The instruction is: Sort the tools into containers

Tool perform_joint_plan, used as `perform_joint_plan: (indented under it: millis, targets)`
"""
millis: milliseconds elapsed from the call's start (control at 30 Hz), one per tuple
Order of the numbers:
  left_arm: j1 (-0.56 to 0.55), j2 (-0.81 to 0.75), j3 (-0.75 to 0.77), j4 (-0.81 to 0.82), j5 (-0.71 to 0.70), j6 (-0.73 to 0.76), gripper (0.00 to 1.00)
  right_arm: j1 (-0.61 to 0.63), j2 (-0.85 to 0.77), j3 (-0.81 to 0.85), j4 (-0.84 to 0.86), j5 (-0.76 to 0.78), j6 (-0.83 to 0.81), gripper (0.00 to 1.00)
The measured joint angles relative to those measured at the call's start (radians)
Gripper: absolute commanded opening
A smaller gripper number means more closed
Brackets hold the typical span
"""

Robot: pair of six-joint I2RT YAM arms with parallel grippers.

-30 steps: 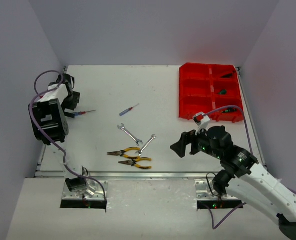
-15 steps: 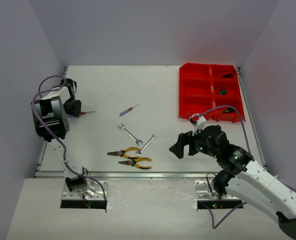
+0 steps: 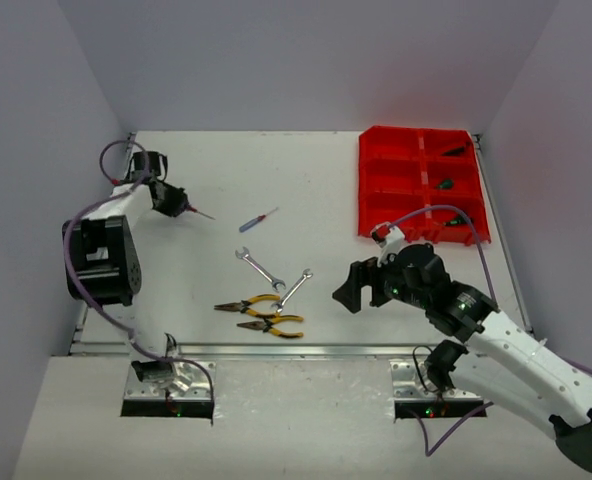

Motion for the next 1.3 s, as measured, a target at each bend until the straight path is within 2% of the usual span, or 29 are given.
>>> perform_joint_plan:
  millis: [133,233,300,367,467,733,800,867,1000,1167,1300]
  targets:
    - [-0.228,-0.287,-0.174,0.318,0.233,0.085,0.00,-0.003,0.102,0.091,0.031,-0.011,0.014,0.99]
    - [-0.405,-0.444,-0.311,0.556,0.366,0.144,0.00,-0.036,0.229,0.249,0.050,-0.074,0.034,0.99]
    - [-0.490,-0.505,-0.381,0.645,0.454,0.166,0.00,-0.056,0.312,0.338,0.103,-0.114,0.048,0.99]
    - [-0.528,-0.524,-0.456,0.760,0.515,0.162,0.00,-0.065,0.351,0.362,0.176,-0.169,0.074,0.98]
    - [-0.566,-0.532,-0.541,0.822,0.578,0.157,0.00,-0.066,0.407,0.372,0.263,-0.207,0.105,0.94]
    - [-0.632,-0.578,-0.574,0.852,0.670,0.161,0.00,-0.066,0.535,0.385,0.315,-0.204,0.146,0.61]
    - [-0.631,-0.585,-0.584,0.864,0.670,0.160,0.00,-0.066,0.539,0.386,0.335,-0.211,0.154,0.45]
    - [-0.633,-0.587,-0.602,0.884,0.672,0.158,0.00,-0.061,0.539,0.388,0.345,-0.219,0.158,0.37]
    - [-0.634,-0.597,-0.636,0.926,0.677,0.148,0.00,-0.060,0.538,0.387,0.348,-0.241,0.164,0.41]
    - [-0.634,-0.601,-0.644,0.941,0.680,0.145,0.00,-0.061,0.536,0.377,0.377,-0.261,0.186,0.69]
    - [-0.640,-0.601,-0.644,0.940,0.690,0.151,0.00,-0.061,0.510,0.371,0.392,-0.245,0.199,0.71]
